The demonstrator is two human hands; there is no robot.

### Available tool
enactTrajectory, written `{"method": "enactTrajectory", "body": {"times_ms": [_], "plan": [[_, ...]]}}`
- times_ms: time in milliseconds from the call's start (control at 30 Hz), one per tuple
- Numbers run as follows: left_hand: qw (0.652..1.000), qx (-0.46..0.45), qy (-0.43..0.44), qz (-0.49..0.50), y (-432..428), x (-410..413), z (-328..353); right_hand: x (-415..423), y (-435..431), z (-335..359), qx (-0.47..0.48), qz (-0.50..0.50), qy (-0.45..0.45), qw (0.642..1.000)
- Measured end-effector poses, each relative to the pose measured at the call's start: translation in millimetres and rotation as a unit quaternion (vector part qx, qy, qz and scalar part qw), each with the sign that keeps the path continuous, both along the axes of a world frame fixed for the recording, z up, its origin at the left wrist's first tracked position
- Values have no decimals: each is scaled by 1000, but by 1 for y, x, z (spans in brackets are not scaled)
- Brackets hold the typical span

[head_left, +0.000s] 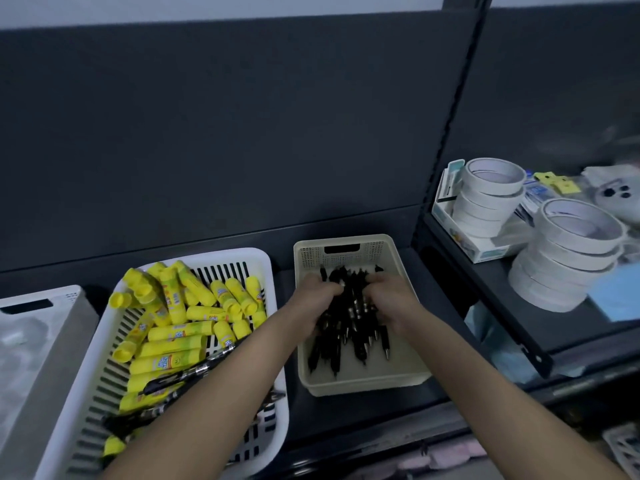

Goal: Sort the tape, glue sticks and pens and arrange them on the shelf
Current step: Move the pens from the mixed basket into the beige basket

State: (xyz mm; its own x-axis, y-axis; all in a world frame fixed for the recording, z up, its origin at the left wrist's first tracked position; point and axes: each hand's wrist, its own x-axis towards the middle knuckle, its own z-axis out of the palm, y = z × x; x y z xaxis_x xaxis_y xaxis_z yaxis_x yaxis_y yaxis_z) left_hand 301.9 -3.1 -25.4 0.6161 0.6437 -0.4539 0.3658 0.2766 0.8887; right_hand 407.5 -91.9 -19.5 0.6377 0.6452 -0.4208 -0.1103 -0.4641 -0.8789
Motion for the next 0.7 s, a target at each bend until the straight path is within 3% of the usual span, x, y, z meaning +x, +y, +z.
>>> {"method": "enactTrajectory", "body": {"times_ms": [133,300,400,500,600,700], "plan": [[992,119,-34,-11,5,-24,19,-9,6,11,36,39,-139,989],[977,202,-47,-39,15,-86,35,-36,18,19,41,143,-231,962],[949,305,23,-76,24,-130,34,-57,24,20,43,188,-262,946],[899,386,135,-157,38,-171,26,-77,30,20,51,220,-285,932],[854,386,232,-260,46,-198,13,-93,36,20,60,248,-313,915],[825,393,279,-294,43,-206,1,-105,39,21,75,255,-333,904]]}}
